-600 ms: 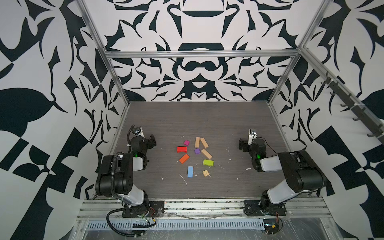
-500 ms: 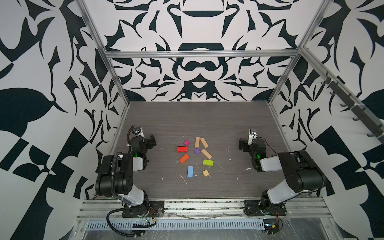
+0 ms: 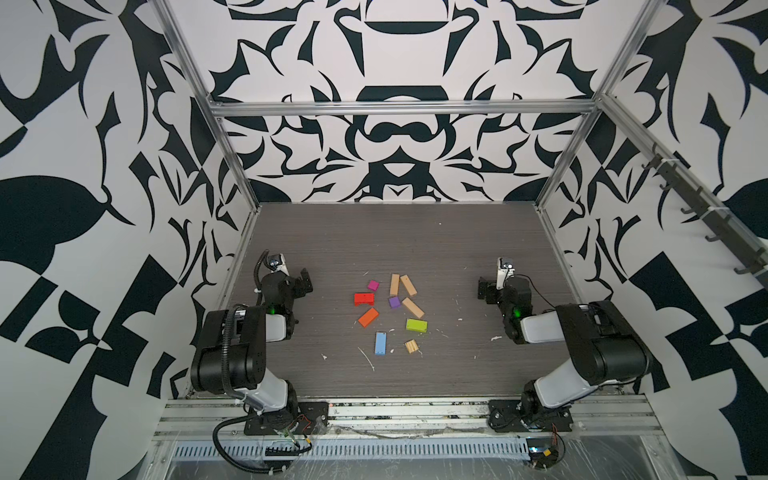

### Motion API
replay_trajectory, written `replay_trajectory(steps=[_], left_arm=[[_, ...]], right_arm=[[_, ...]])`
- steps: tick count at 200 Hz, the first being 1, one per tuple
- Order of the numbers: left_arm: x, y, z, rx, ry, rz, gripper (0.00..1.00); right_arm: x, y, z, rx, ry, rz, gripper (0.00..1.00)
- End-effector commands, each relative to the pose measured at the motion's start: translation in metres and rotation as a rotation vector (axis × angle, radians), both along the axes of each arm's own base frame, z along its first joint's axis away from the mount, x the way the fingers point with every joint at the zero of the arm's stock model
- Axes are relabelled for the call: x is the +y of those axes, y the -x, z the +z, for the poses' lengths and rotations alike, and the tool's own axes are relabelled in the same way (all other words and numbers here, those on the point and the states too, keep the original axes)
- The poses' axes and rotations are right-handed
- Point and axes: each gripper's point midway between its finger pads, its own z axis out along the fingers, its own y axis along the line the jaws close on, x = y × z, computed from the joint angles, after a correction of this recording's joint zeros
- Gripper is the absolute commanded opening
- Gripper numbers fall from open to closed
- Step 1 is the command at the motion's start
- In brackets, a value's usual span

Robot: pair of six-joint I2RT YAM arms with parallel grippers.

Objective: Build the wood block tower

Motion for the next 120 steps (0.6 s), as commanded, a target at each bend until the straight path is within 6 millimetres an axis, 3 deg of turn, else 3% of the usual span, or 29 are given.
replay_trajectory(steps=[1, 94, 120], left_arm=[[0.000, -0.005, 0.012, -0.044, -0.011, 0.001, 0.99], [0.000, -0.004, 0.012, -0.046, -0.010, -0.001, 1.00], [0.003, -0.002, 0.020, -0.064, -0.016, 0.019, 1.00]], right_arm=[[0.000, -0.011, 0.022, -0.068, -0.009, 0.000, 1.00], [0.000, -0.011, 0.023, -0.071, -0.010, -0.003, 1.00], [-0.017, -0.006, 0.033, -0.095, -0.001, -0.107, 1.00]])
